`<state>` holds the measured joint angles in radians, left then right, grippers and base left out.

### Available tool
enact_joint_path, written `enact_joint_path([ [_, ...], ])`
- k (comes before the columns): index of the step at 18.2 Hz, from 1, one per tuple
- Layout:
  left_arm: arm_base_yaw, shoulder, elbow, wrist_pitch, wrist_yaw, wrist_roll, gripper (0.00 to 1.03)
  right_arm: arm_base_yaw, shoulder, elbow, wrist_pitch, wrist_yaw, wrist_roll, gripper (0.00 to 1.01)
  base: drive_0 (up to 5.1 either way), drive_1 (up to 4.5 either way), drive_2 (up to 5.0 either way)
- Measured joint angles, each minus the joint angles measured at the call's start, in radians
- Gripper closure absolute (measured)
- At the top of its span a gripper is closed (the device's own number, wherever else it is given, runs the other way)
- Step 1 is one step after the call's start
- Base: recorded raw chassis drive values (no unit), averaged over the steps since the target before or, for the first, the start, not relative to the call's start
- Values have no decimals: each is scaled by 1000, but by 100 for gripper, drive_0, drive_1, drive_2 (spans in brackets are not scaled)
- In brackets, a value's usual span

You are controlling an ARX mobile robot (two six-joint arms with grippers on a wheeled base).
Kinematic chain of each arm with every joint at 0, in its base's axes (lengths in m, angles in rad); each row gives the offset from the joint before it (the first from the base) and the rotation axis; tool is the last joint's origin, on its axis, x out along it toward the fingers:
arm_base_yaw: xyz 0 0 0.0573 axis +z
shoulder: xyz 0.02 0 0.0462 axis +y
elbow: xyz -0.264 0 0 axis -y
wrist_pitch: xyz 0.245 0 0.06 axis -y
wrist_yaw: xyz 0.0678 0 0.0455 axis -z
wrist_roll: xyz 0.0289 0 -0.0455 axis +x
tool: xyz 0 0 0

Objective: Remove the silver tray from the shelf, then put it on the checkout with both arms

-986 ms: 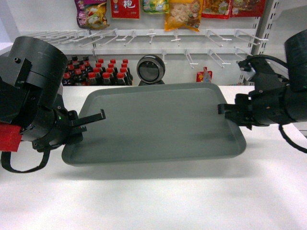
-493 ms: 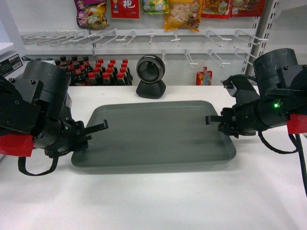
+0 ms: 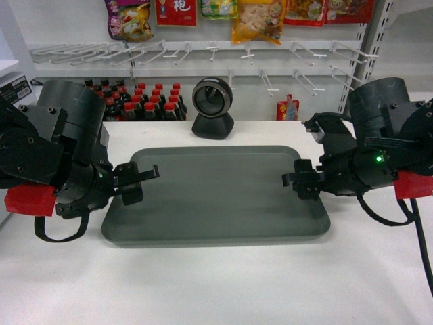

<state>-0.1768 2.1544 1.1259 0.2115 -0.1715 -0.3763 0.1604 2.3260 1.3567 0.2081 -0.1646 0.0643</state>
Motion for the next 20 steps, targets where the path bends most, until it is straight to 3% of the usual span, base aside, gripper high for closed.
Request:
enact_joint_path([
  [2,-10,-127,-109,184,71,14,36,-12,-36,-9,19,8,14,31,0,0,0],
  [3,-21,-204,-153,249,70,23,29,-12,-35,-53,229,77,7,32,0,0,0],
  [4,-30,-272,-223,544,13,102,37,-18,-42,-155,520,209,-18,43,0,0,0],
  [5,-23,-334,-308,740,2,197,48,-18,-83,-313,739,272,-34,54,0,0,0],
  [6,-4,-370,-415,858,6,270,59,-32,-128,-449,908,278,-42,65,0,0,0],
  [8,45,-428,-607,943,21,333,83,-64,-303,-647,1083,275,-50,89,0,0,0],
  [9,56,-488,-661,956,33,345,94,-70,-387,-722,1089,265,-53,100,0,0,0],
  [10,60,-570,-715,970,53,354,102,-71,-447,-809,1086,254,-57,99,0,0,0],
  [15,108,-814,-925,913,96,359,102,-104,-729,-1086,1082,220,-58,99,0,0,0],
  [16,111,-864,-947,895,106,359,102,-136,-775,-1125,1080,168,-58,99,0,0,0],
  [17,157,-920,-978,861,164,359,102,-163,-832,-1162,1068,168,-58,99,0,0,0],
  [18,180,-959,-1000,832,159,359,102,-167,-890,-1191,1046,171,-58,99,0,0,0],
  [20,175,-1067,-1036,774,172,359,102,-164,-1000,-1238,982,167,-58,99,0,0,0],
])
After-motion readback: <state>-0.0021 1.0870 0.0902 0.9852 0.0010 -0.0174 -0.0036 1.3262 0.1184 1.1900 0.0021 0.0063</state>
